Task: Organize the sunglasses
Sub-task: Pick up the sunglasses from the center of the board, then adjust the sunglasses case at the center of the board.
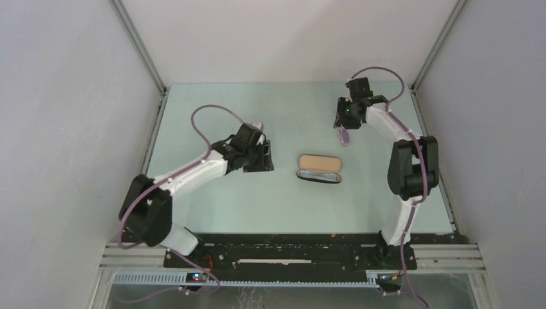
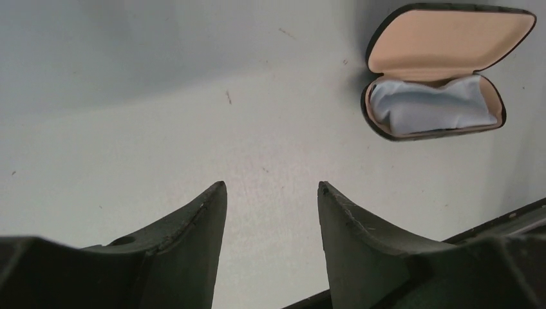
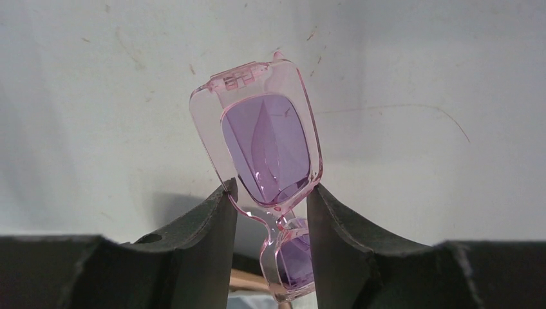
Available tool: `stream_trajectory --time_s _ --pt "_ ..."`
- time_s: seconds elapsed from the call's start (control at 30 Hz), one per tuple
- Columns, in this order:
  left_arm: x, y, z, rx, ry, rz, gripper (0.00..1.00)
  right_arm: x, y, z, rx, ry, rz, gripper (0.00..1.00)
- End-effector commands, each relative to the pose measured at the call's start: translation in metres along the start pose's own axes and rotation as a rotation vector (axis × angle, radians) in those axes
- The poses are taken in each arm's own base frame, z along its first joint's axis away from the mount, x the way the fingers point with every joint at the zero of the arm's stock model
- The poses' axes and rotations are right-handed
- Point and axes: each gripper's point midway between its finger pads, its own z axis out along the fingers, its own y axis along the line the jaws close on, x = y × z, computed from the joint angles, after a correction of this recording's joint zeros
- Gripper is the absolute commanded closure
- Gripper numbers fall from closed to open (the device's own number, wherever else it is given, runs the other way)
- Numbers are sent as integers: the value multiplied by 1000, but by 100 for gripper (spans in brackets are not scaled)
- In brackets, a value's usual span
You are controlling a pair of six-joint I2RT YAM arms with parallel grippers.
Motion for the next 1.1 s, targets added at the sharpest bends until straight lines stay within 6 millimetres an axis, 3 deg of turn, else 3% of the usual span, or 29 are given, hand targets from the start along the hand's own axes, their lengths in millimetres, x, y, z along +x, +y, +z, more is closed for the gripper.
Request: stream_trajectory --time_s 0.0,0.27,0.57,0.7,0.8,1.07 --pt "-52 -40 0 86 -82 63 41 -19 11 -44 -61 -116 116 92" --pt "-101 -78 38 143 -69 206 41 22 10 -78 -94 -123 217 92" --pt "-121 -107 100 183 16 184 41 63 -5 -102 -59 -133 256 92" --pt "-116 -109 118 186 62 167 41 77 -6 -110 -70 -137 274 92" --pt "-102 -111 123 188 108 179 41 89 -5 -113 -76 -123 276 91" --pt "-58 -111 107 179 165 165 42 110 -3 -122 -56 -96 293 89"
